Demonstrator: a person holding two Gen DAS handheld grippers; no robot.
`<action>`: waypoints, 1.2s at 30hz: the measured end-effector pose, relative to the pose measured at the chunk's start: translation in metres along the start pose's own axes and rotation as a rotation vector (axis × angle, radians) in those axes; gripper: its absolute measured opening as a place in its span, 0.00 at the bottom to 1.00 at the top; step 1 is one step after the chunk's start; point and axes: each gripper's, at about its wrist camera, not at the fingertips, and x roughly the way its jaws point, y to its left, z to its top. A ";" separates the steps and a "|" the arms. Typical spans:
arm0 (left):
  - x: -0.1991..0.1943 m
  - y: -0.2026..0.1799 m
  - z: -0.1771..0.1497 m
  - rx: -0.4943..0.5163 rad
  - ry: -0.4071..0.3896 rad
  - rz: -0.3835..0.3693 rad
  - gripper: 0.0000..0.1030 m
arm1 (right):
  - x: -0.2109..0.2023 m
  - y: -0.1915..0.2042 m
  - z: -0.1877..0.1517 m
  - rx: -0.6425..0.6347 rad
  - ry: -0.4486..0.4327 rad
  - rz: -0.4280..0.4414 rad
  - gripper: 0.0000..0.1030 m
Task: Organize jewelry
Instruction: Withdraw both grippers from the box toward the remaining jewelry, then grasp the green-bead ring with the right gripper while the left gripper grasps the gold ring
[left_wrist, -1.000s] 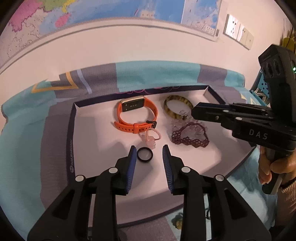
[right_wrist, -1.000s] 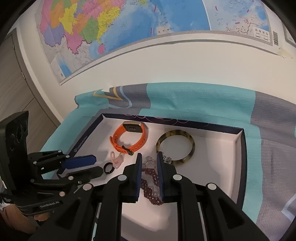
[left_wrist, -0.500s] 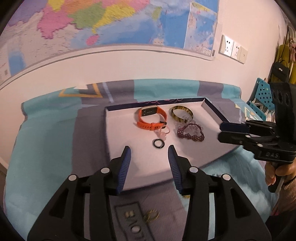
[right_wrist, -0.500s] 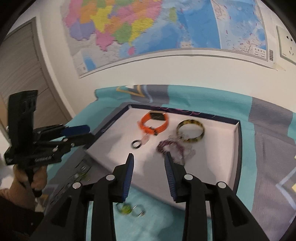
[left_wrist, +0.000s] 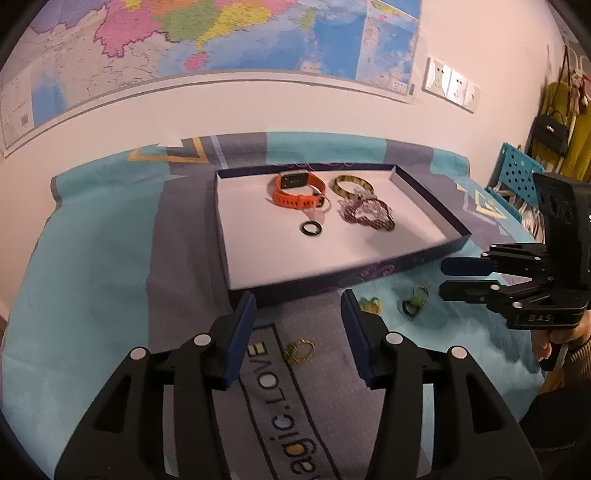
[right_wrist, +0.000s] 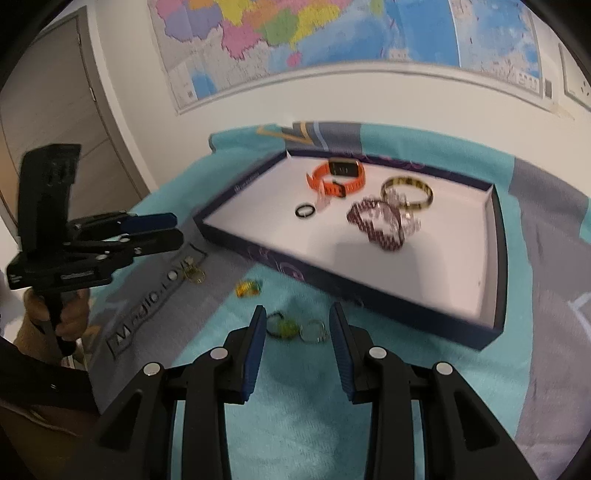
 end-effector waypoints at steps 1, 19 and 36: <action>0.001 -0.002 -0.002 0.008 0.005 -0.002 0.47 | 0.001 0.000 -0.002 0.000 0.005 -0.006 0.32; 0.011 -0.008 -0.019 0.011 0.058 -0.012 0.52 | 0.022 0.020 -0.004 -0.057 0.042 -0.044 0.20; 0.017 -0.007 -0.026 0.010 0.096 -0.020 0.47 | 0.014 0.016 -0.003 -0.033 0.041 -0.009 0.07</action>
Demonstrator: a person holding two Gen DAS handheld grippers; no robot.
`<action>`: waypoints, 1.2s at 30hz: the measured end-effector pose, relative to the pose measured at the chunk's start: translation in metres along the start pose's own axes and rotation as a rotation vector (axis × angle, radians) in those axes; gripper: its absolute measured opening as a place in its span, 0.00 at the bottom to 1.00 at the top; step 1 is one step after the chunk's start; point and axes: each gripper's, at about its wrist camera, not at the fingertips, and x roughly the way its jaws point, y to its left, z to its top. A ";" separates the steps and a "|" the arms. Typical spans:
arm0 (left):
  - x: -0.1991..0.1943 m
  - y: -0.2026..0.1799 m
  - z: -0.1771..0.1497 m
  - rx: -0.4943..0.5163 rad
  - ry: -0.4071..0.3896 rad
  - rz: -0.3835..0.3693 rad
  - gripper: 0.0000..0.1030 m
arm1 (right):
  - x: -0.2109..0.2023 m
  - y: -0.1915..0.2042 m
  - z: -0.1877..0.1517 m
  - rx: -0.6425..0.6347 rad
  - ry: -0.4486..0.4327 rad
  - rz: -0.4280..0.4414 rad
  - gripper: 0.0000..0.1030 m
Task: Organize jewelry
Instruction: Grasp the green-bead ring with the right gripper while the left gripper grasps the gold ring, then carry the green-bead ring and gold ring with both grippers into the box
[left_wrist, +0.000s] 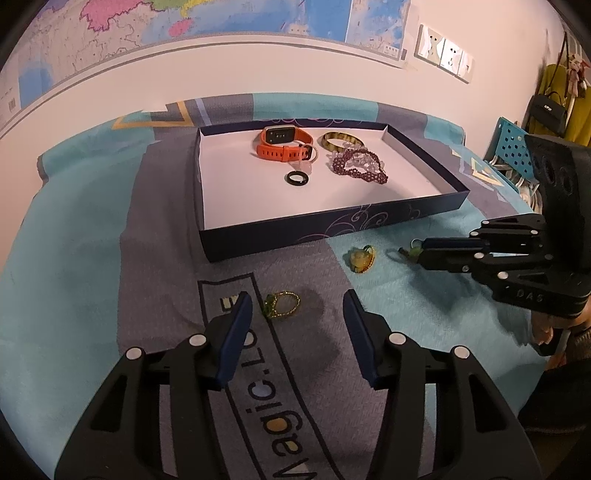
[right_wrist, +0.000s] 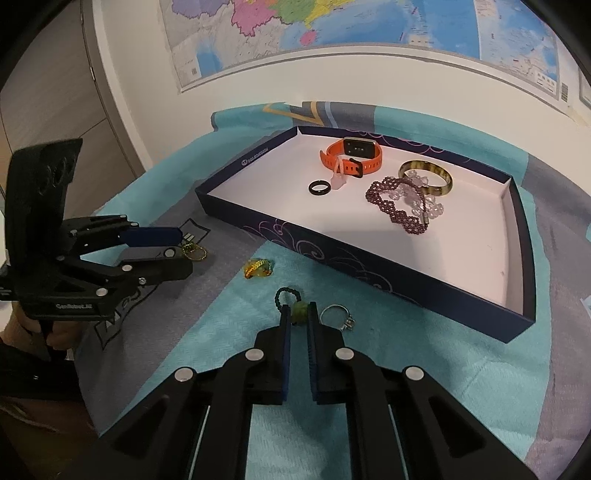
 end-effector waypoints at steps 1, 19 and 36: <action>0.001 0.001 0.000 -0.001 0.002 -0.001 0.47 | -0.002 -0.001 0.000 0.007 -0.003 0.007 0.07; 0.010 0.000 0.000 0.003 0.043 0.031 0.18 | -0.011 -0.008 -0.006 0.054 -0.020 0.038 0.07; 0.002 -0.007 0.002 -0.012 0.015 0.010 0.10 | -0.018 -0.009 -0.007 0.075 -0.053 0.038 0.07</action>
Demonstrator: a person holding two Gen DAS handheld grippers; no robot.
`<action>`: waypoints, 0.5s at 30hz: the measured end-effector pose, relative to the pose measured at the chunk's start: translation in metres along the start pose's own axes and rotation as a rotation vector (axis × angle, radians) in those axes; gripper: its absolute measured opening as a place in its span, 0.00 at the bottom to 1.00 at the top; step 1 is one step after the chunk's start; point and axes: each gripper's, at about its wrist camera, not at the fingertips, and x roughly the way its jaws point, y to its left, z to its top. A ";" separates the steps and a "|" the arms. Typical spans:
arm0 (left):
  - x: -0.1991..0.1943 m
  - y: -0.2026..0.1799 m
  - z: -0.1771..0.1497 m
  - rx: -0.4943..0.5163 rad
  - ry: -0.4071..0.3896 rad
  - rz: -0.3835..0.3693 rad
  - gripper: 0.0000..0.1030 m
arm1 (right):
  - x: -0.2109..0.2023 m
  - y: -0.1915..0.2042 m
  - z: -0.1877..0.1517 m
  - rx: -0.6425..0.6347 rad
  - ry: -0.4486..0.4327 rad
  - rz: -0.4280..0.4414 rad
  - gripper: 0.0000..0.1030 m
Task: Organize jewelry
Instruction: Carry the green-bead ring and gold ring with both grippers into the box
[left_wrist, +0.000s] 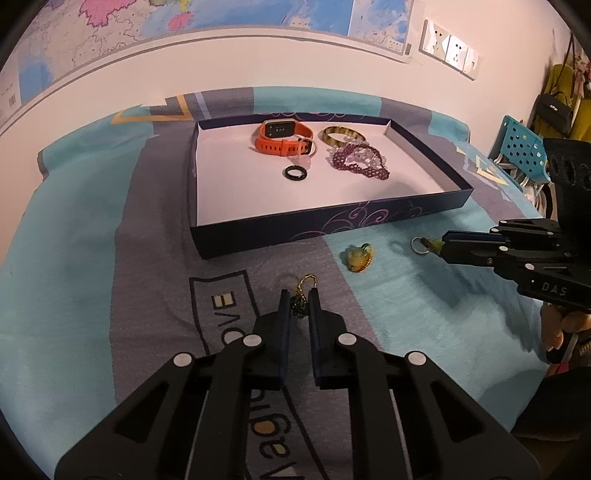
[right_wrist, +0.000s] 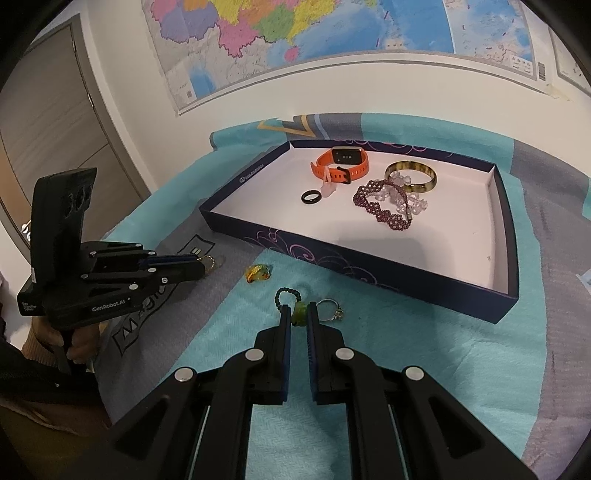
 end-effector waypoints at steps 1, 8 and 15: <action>-0.001 -0.001 0.001 0.000 -0.004 -0.002 0.10 | -0.001 0.000 0.000 0.002 -0.003 0.000 0.07; -0.014 -0.005 0.006 -0.005 -0.046 -0.021 0.10 | -0.007 -0.003 0.001 0.014 -0.023 -0.008 0.07; -0.020 -0.011 0.012 -0.001 -0.073 -0.042 0.10 | -0.014 -0.005 0.006 0.021 -0.048 -0.016 0.07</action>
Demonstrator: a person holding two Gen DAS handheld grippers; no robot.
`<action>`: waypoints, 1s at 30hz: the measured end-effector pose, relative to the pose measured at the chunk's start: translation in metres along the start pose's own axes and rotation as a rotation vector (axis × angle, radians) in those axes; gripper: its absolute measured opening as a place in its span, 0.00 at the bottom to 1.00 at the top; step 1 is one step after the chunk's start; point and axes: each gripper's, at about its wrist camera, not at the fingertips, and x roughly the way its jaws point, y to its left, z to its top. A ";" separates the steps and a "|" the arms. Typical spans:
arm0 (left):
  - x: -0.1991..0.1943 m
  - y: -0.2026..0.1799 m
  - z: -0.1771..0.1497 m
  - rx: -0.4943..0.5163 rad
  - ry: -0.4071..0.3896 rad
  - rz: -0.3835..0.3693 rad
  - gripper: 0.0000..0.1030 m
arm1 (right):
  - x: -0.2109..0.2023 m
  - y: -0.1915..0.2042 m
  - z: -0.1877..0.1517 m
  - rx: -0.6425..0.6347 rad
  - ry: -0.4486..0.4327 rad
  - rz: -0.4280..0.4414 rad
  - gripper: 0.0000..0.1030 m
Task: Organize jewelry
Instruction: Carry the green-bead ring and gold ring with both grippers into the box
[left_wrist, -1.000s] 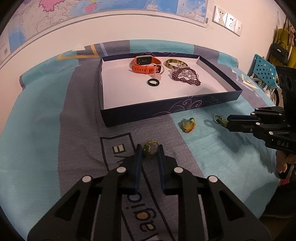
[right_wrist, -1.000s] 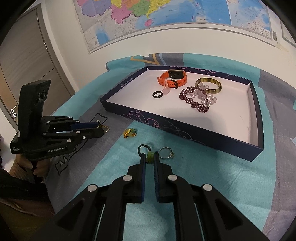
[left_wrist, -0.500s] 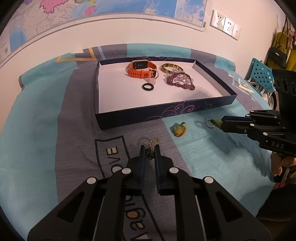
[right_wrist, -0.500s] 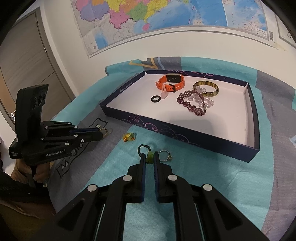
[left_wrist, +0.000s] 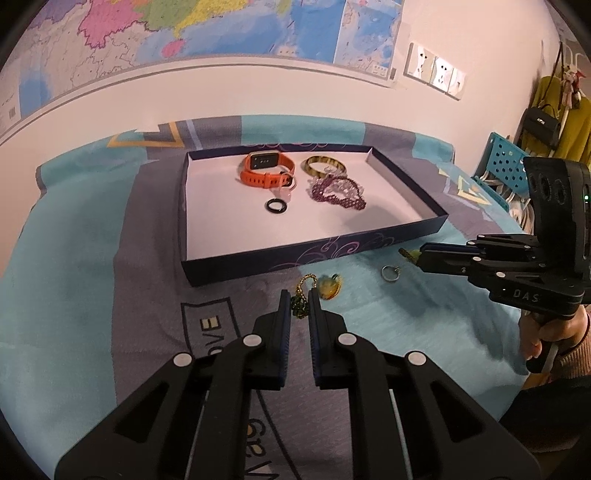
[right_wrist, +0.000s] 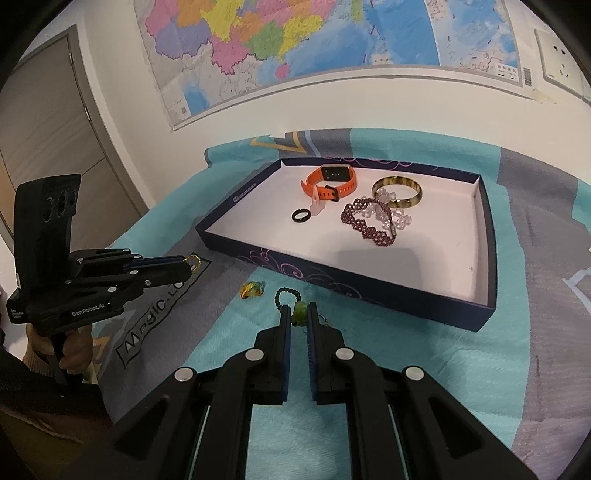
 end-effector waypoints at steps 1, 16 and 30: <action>-0.001 -0.001 0.001 0.000 -0.004 -0.005 0.10 | 0.000 0.000 0.001 0.001 -0.002 -0.001 0.07; -0.003 -0.006 0.010 0.001 -0.029 -0.010 0.10 | -0.004 -0.002 0.006 0.002 -0.022 -0.007 0.07; -0.002 -0.008 0.016 0.001 -0.037 -0.014 0.10 | -0.005 -0.004 0.010 0.004 -0.033 -0.006 0.07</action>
